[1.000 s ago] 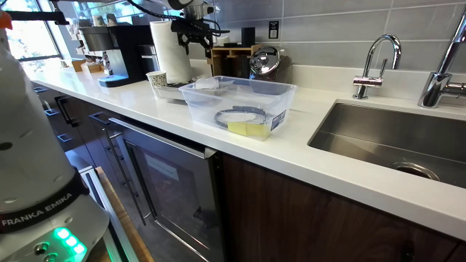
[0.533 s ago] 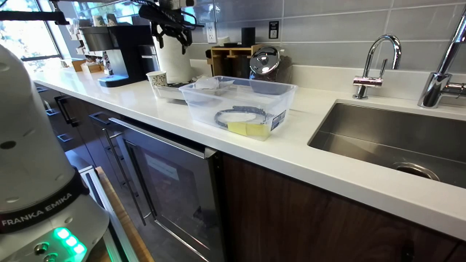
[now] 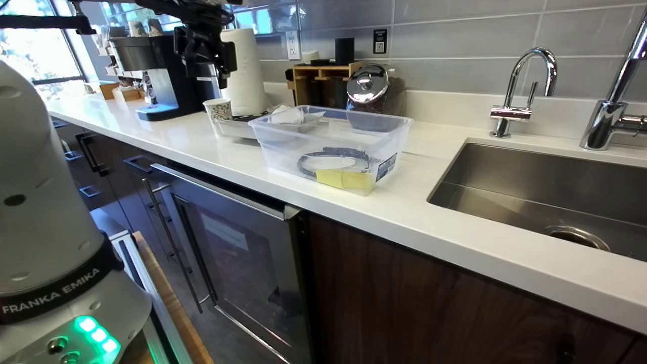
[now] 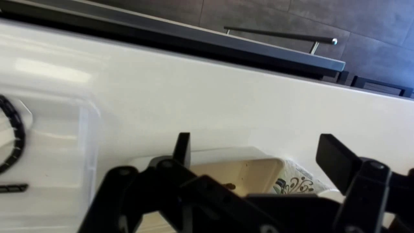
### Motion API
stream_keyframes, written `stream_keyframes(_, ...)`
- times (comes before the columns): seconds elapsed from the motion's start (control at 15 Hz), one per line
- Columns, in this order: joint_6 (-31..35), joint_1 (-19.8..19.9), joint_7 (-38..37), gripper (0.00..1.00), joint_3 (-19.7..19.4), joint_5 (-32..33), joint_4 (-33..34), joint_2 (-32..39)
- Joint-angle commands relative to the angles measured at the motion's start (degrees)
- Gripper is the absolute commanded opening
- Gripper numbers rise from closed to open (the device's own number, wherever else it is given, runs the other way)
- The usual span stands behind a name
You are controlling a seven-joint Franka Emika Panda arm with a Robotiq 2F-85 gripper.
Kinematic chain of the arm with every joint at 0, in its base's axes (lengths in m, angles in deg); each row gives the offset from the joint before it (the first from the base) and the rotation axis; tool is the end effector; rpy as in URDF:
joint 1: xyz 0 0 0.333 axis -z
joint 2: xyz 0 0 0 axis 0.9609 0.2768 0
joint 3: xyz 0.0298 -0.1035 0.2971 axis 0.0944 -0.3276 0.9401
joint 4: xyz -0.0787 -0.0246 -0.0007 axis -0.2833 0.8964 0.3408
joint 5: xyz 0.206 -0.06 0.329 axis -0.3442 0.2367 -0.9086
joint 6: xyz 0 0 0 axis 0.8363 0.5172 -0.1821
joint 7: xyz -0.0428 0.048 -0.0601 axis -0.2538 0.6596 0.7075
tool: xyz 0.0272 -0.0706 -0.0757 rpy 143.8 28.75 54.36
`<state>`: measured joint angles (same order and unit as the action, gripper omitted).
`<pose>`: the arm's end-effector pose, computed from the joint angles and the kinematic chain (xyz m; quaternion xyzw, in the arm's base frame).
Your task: Take the paper towel out of the plastic box
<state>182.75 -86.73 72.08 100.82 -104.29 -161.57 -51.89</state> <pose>0.3364 0.1843 0.4557 -0.9713 -0.1980 -0.0024 0.1318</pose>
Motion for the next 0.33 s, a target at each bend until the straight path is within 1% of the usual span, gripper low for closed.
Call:
stream_keyframes(0.0,-1.05,-1.51,-1.8,1.0,-1.67,1.39,-0.9,-2.0)
stream_keyframes(0.13,-1.49,-1.46,-2.78,1.0,-1.71,1.6,-2.1,-4.3)
stream_keyframes(0.27,-1.49,-1.45,-2.9,1.0,-1.72,1.61,-2.54,-4.6)
